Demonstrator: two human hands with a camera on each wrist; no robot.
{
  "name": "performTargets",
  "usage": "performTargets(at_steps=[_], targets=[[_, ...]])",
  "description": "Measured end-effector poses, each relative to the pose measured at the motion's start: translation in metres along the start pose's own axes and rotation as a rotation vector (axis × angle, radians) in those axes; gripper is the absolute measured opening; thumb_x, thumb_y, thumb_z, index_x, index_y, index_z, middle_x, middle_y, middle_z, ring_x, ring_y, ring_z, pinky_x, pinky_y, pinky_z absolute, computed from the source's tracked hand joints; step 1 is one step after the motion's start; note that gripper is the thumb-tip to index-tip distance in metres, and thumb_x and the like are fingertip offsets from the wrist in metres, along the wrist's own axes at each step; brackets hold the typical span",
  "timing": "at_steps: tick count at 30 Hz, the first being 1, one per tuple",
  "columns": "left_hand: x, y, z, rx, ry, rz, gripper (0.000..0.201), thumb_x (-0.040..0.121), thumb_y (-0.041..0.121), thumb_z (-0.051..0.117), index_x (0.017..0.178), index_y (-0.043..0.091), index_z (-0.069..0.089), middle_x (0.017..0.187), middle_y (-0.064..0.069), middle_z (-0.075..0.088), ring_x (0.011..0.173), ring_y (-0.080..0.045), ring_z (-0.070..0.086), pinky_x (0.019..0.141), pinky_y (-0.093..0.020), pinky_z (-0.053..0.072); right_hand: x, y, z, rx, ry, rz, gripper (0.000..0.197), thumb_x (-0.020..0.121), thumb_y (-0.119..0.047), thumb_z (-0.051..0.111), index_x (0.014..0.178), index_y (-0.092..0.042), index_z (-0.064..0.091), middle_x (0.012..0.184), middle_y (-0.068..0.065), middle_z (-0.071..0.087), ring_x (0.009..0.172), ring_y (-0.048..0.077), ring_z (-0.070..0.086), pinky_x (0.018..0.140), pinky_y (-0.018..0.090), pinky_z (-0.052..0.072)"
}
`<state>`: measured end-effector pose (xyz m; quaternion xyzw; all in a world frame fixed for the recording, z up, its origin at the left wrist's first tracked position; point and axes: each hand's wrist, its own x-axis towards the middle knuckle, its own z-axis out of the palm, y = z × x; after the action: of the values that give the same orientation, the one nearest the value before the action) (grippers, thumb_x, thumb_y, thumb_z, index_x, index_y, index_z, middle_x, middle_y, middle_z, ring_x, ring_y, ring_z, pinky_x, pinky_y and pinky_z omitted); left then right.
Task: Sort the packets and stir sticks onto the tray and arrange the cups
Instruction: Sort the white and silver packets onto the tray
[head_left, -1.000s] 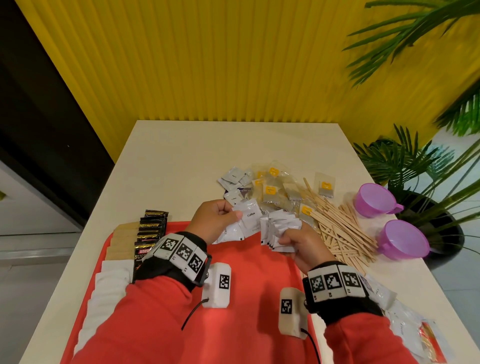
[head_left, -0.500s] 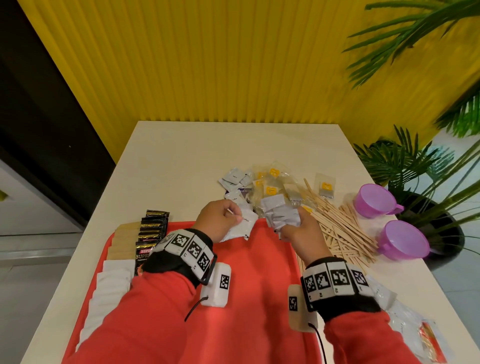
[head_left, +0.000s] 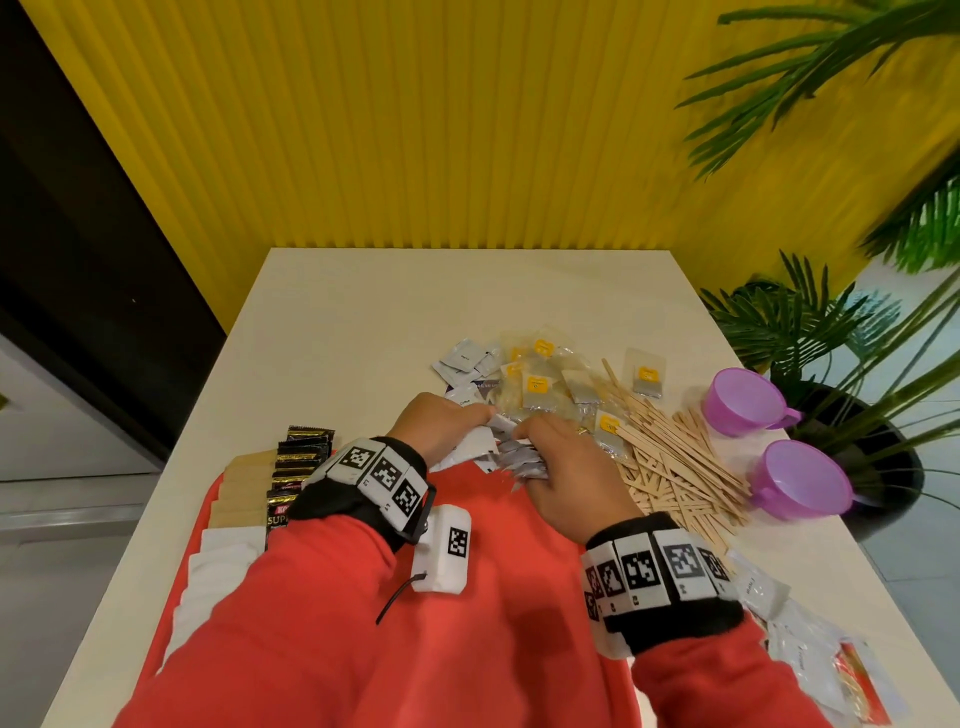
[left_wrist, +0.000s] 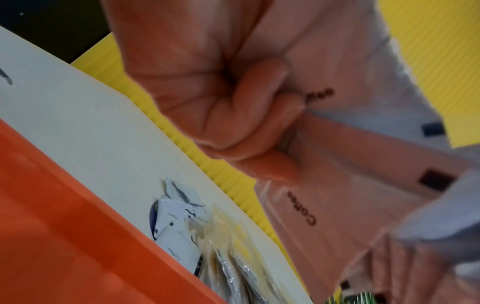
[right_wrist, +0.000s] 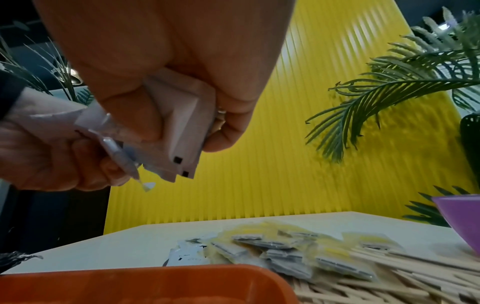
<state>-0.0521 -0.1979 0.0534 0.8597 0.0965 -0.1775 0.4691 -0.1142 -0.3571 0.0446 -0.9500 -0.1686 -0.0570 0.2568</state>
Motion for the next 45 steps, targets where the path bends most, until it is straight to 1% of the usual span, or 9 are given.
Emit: performTargets(at_steps=[4, 11, 18, 23, 27, 29, 36, 41, 45], targets=[[-0.001, 0.001, -0.001, 0.114, -0.055, -0.013, 0.055, 0.084, 0.061, 0.049, 0.065, 0.010, 0.051, 0.063, -0.002, 0.050, 0.057, -0.012, 0.045, 0.053, -0.025, 0.031, 0.000, -0.003, 0.000, -0.094, -0.028, -0.087, 0.032, 0.066, -0.018, 0.054, 0.097, -0.012, 0.060, 0.095, 0.005, 0.063, 0.080, 0.033, 0.057, 0.059, 0.033, 0.042], [-0.004, 0.004, -0.004, 0.139, -0.072, -0.062, 0.058, 0.084, 0.062, 0.048, 0.056, 0.012, 0.040, 0.056, -0.002, 0.038, 0.052, -0.015, 0.036, 0.052, -0.027, 0.026, -0.001, -0.003, 0.001, -0.251, -0.015, -0.150, 0.031, 0.060, -0.019, 0.050, 0.091, -0.019, 0.056, 0.087, -0.002, 0.063, 0.069, 0.026, 0.059, 0.046, 0.027, 0.043], [-0.002, 0.001, -0.005, 0.045, -0.112, -0.036, 0.038, 0.079, 0.016, 0.065, 0.051, 0.015, 0.039, 0.054, 0.000, 0.038, 0.049, -0.013, 0.035, 0.050, -0.025, 0.025, -0.006, 0.001, 0.005, -0.202, -0.021, -0.105, 0.032, 0.064, -0.024, 0.041, 0.094, -0.022, 0.050, 0.092, -0.001, 0.065, 0.074, 0.027, 0.062, 0.055, 0.029, 0.049], [-0.004, -0.004, -0.006, 0.041, -0.091, 0.059, 0.045, 0.079, 0.013, 0.068, 0.047, 0.016, 0.036, 0.038, 0.009, 0.031, 0.040, -0.009, 0.029, 0.040, -0.017, 0.023, -0.007, 0.002, 0.004, 0.278, 0.007, 0.120, 0.035, 0.068, -0.024, 0.046, 0.098, -0.012, 0.060, 0.091, -0.007, 0.061, 0.084, 0.018, 0.058, 0.067, 0.029, 0.043], [-0.005, -0.016, -0.008, -0.028, -0.048, 0.179, 0.047, 0.081, 0.009, 0.069, 0.041, 0.019, 0.046, 0.028, 0.011, 0.032, 0.028, -0.003, 0.030, 0.035, -0.009, 0.024, 0.001, 0.007, -0.016, 0.943, -0.005, 0.511, 0.041, 0.044, -0.001, 0.048, 0.082, -0.003, 0.062, 0.059, -0.008, 0.058, 0.053, 0.007, 0.052, 0.044, 0.014, 0.040], [-0.007, -0.017, -0.008, -0.021, -0.057, 0.214, 0.028, 0.082, 0.011, 0.070, 0.055, 0.012, 0.060, 0.030, 0.014, 0.040, 0.030, 0.000, 0.036, 0.037, -0.006, 0.026, 0.002, 0.012, -0.024, 0.962, 0.015, 0.526, 0.030, 0.040, 0.001, 0.045, 0.066, -0.005, 0.057, 0.048, -0.011, 0.052, 0.045, 0.004, 0.045, 0.043, 0.013, 0.035], [-0.012, -0.009, 0.002, 0.079, -0.107, 0.374, 0.013, 0.080, 0.013, 0.071, 0.075, 0.001, 0.073, 0.054, 0.013, 0.055, 0.043, 0.008, 0.046, 0.050, -0.009, 0.035, 0.008, 0.008, -0.013, 0.811, -0.150, 0.545, 0.028, 0.042, -0.005, 0.049, 0.067, -0.014, 0.057, 0.052, -0.009, 0.054, 0.054, 0.009, 0.048, 0.052, 0.020, 0.038], [-0.012, -0.006, 0.004, 0.086, -0.114, 0.403, 0.011, 0.080, 0.011, 0.070, 0.076, 0.002, 0.071, 0.063, 0.014, 0.058, 0.060, 0.000, 0.051, 0.067, -0.021, 0.042, 0.007, 0.008, -0.006, 0.789, -0.164, 0.556, 0.031, 0.041, -0.007, 0.050, 0.070, -0.017, 0.055, 0.062, -0.002, 0.054, 0.061, 0.014, 0.049, 0.055, 0.023, 0.038], [-0.010, -0.011, 0.010, 0.064, -0.092, 0.405, 0.008, 0.079, 0.012, 0.072, 0.075, 0.005, 0.072, 0.065, 0.016, 0.059, 0.054, 0.009, 0.051, 0.063, -0.014, 0.041, 0.006, 0.007, -0.008, 0.826, -0.131, 0.574, 0.028, 0.041, -0.006, 0.048, 0.067, -0.016, 0.053, 0.059, -0.002, 0.051, 0.054, 0.011, 0.046, 0.045, 0.017, 0.036]])
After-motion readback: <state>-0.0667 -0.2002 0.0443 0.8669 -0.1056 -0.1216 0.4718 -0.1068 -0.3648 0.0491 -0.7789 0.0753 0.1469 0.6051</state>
